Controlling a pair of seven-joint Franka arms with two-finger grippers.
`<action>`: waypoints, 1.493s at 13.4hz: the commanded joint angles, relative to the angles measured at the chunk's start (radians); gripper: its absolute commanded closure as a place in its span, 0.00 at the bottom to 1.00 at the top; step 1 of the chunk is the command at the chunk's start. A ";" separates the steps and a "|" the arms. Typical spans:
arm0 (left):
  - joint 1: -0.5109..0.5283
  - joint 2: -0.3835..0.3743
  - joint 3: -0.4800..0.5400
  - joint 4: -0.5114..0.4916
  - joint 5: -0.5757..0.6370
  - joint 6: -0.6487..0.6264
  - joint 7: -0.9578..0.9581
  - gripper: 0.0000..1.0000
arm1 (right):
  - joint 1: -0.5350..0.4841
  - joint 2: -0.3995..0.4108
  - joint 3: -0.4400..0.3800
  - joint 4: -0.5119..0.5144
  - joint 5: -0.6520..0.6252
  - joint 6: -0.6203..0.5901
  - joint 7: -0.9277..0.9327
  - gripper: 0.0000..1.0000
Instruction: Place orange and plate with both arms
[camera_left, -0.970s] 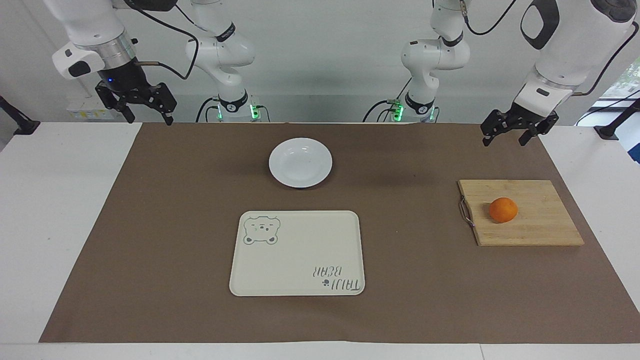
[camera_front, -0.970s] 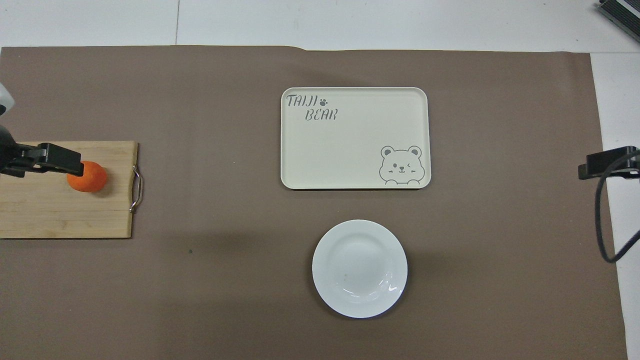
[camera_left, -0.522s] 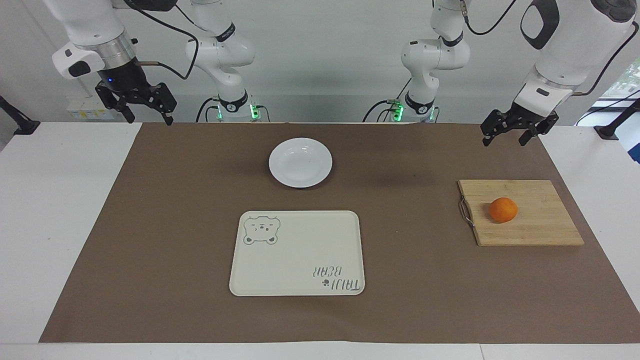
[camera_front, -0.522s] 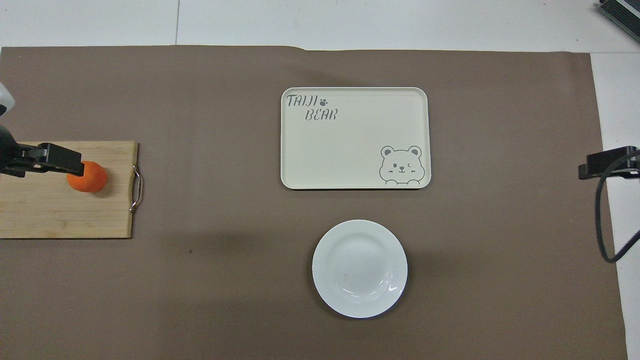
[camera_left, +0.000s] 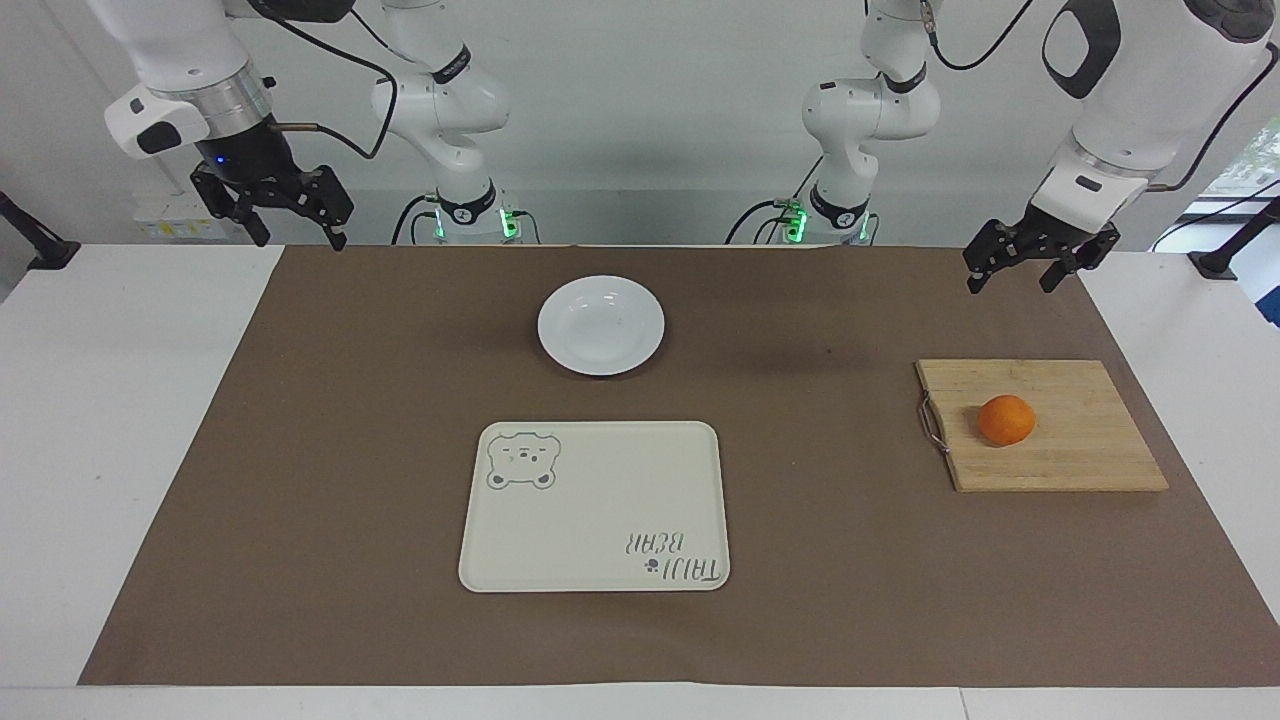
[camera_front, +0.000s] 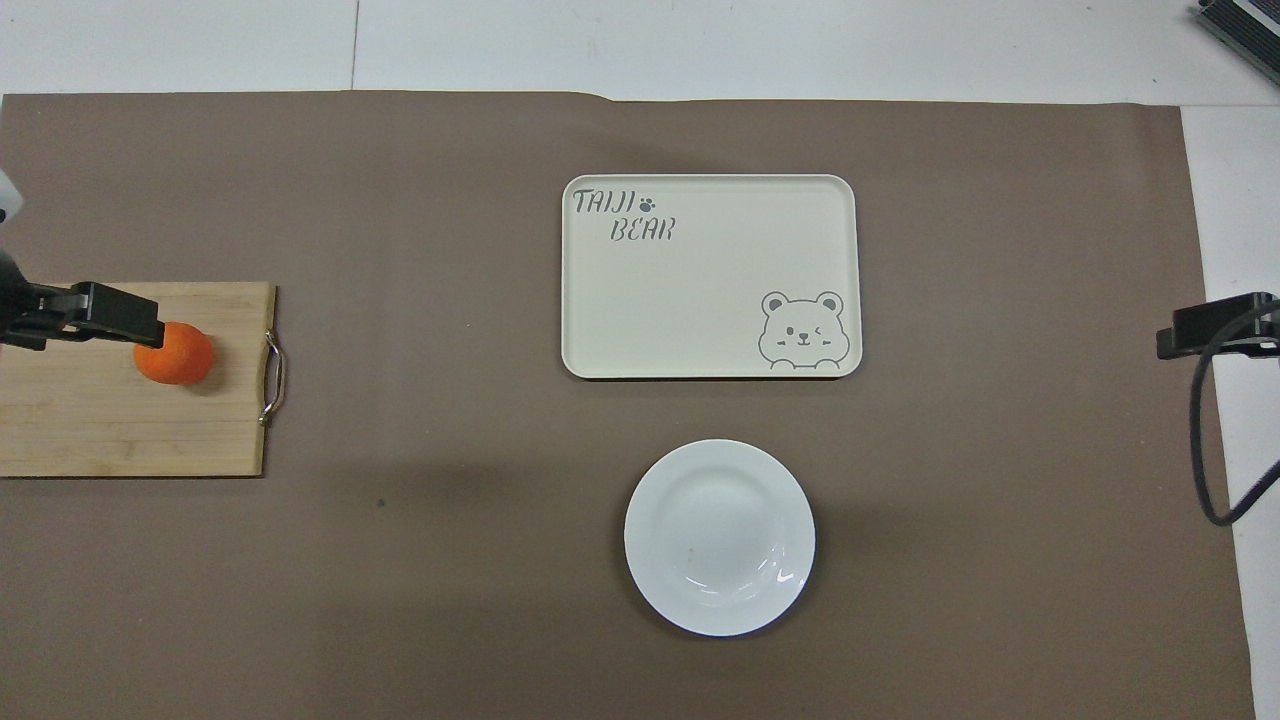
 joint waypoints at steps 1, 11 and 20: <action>0.021 -0.006 0.000 -0.015 0.001 0.027 0.067 0.00 | -0.008 -0.021 0.008 -0.023 -0.015 -0.001 -0.016 0.00; 0.168 0.063 0.000 -0.142 0.001 0.202 0.321 0.00 | -0.008 -0.021 0.008 -0.023 -0.015 -0.001 -0.016 0.00; 0.194 0.152 -0.002 -0.366 -0.001 0.513 0.349 0.00 | -0.008 -0.021 0.008 -0.023 -0.015 -0.001 -0.016 0.00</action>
